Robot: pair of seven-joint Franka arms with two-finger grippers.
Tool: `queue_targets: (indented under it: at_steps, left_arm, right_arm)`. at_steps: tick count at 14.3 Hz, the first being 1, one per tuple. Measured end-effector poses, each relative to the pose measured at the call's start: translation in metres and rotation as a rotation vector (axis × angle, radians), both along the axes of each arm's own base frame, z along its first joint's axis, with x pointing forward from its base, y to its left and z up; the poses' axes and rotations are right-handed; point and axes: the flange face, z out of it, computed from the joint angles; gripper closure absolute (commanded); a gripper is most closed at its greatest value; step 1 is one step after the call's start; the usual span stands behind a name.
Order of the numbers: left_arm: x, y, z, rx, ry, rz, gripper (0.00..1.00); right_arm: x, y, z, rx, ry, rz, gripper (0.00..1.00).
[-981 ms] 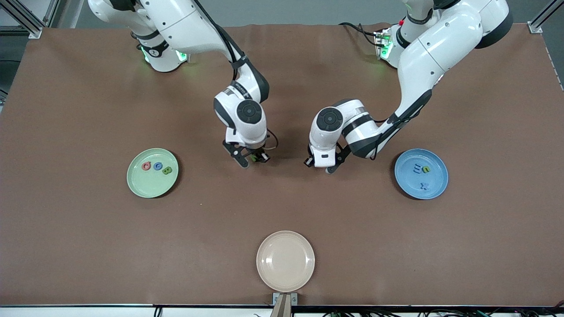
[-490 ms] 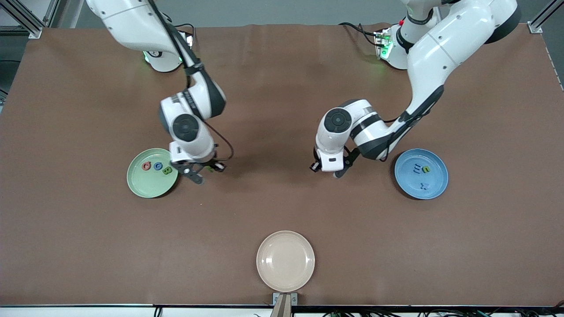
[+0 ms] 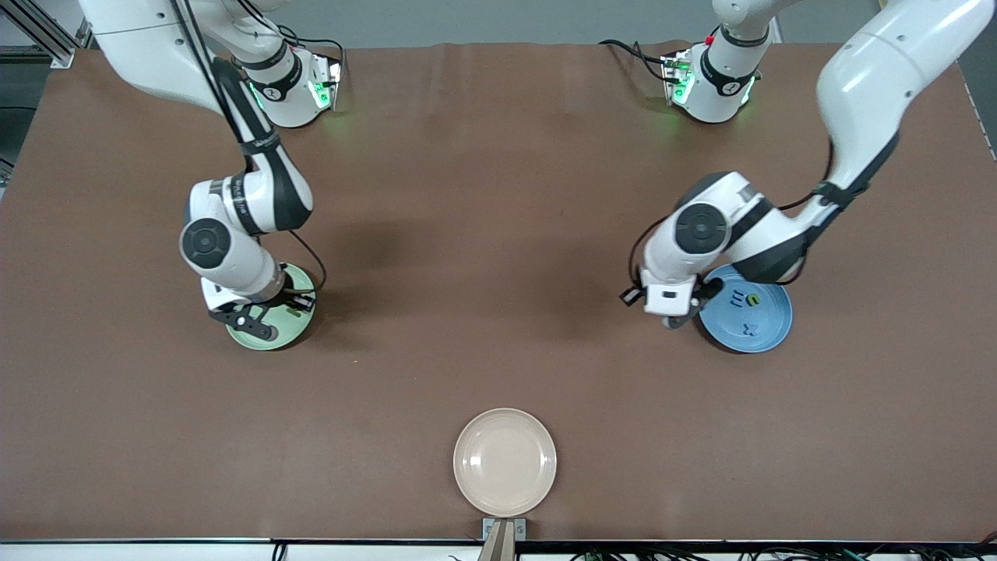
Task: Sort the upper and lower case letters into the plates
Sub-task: 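Carry and drop the b in the blue plate while the right drops N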
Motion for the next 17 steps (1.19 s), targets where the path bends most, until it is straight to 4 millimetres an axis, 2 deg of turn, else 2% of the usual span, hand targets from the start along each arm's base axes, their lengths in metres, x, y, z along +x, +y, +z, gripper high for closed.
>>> queue_targets:
  at_steps: [3,5,8,10,15,16,17]
  left_arm:
    - [-0.005,0.068,-0.015,0.06,-0.016,-0.109,0.86]
    - [-0.01,0.098,-0.028,0.059,-0.053,-0.149,0.86]
    - [-0.014,0.134,-0.037,0.038,-0.052,-0.212,0.85]
    - [-0.014,0.146,-0.038,0.035,-0.055,-0.237,0.85]
    - [-0.02,0.149,-0.047,0.051,-0.064,-0.28,0.82]
    - [-0.02,0.15,-0.048,0.05,-0.064,-0.279,0.81]
    - [-0.021,0.151,-0.05,0.047,-0.063,-0.277,0.8]
  right_arm:
    - [0.004,-0.03,0.0,0.005,-0.014,0.038,1.0]
    - [0.004,-0.039,-0.001,0.007,-0.014,0.057,1.0]
    - [0.005,-0.049,-0.007,0.008,-0.02,0.069,1.0]
    - [0.004,-0.053,-0.015,0.008,-0.019,0.07,1.0]
    - [0.001,-0.053,-0.035,0.007,0.001,0.073,0.95]
    - [0.001,-0.053,-0.037,0.007,0.004,0.073,0.9]
    - [0.0,-0.053,-0.038,0.007,0.006,0.073,0.75]
